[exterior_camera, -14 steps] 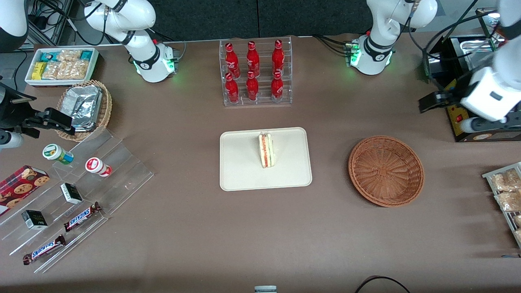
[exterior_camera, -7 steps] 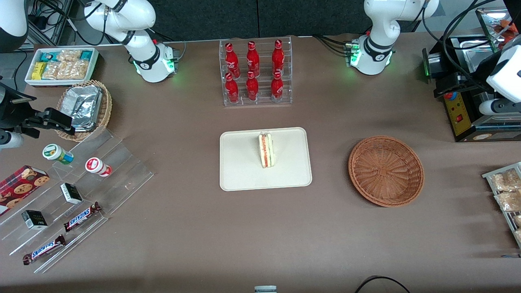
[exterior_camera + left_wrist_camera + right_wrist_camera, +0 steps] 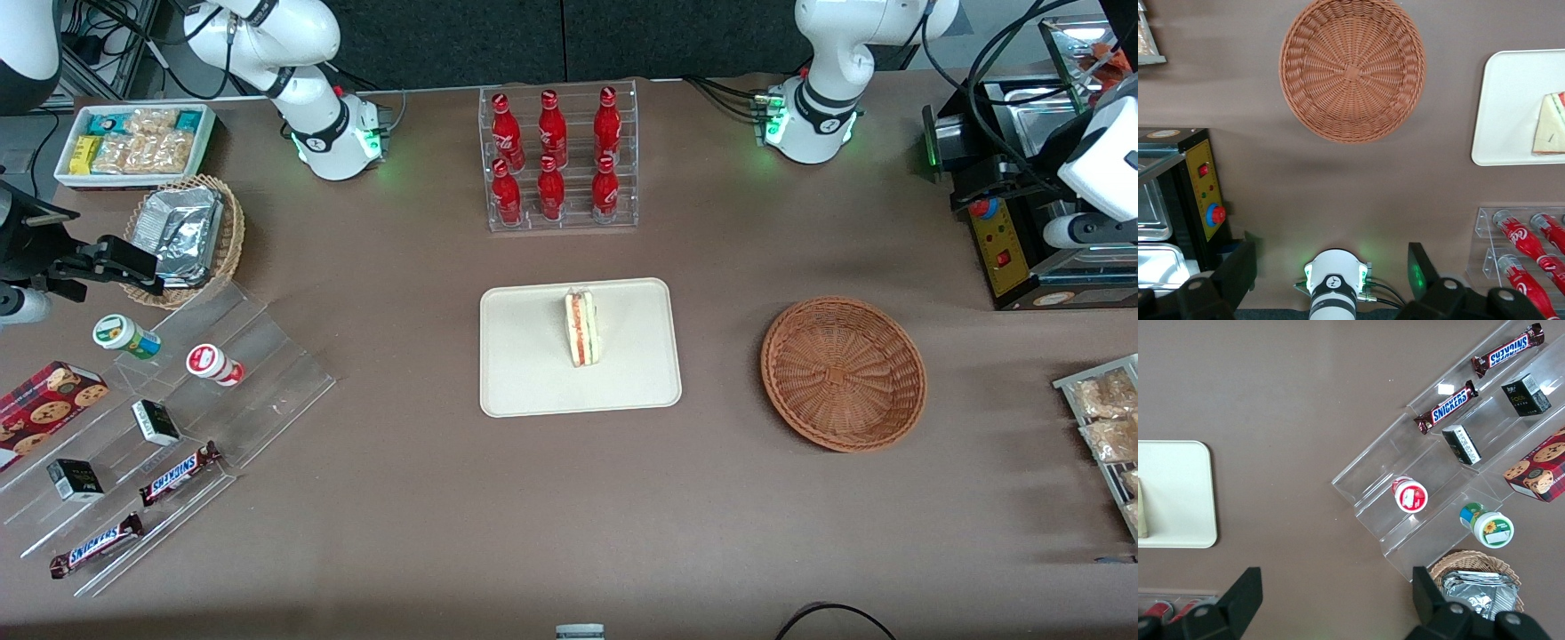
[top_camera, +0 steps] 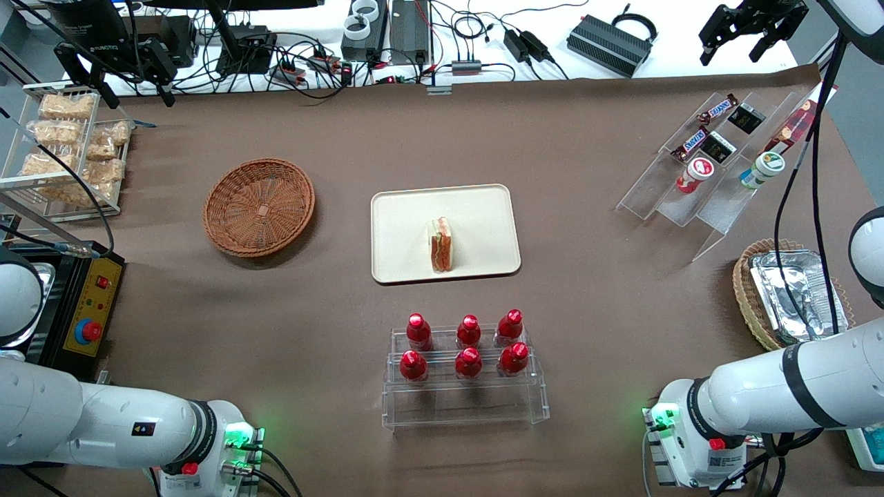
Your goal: Place sandwich from basket to tray
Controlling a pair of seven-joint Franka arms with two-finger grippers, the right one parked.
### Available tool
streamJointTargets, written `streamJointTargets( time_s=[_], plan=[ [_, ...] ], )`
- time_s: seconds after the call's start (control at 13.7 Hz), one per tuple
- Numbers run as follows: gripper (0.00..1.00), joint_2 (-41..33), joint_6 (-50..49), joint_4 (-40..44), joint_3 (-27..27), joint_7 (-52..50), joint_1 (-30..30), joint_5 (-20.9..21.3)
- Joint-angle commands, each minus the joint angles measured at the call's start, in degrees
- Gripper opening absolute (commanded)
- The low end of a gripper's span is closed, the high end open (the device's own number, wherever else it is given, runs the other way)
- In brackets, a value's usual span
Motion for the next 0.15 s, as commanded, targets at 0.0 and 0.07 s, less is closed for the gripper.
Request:
streamJointTargets(
  time_s=[0.0,0.07],
  plan=[
    [1.0,-0.8,0.5,0.0,-1.7,1.3,0.9,2.7],
    [1.0,-0.8,0.5,0.0,-1.8,1.3,0.9,2.8]
  ],
)
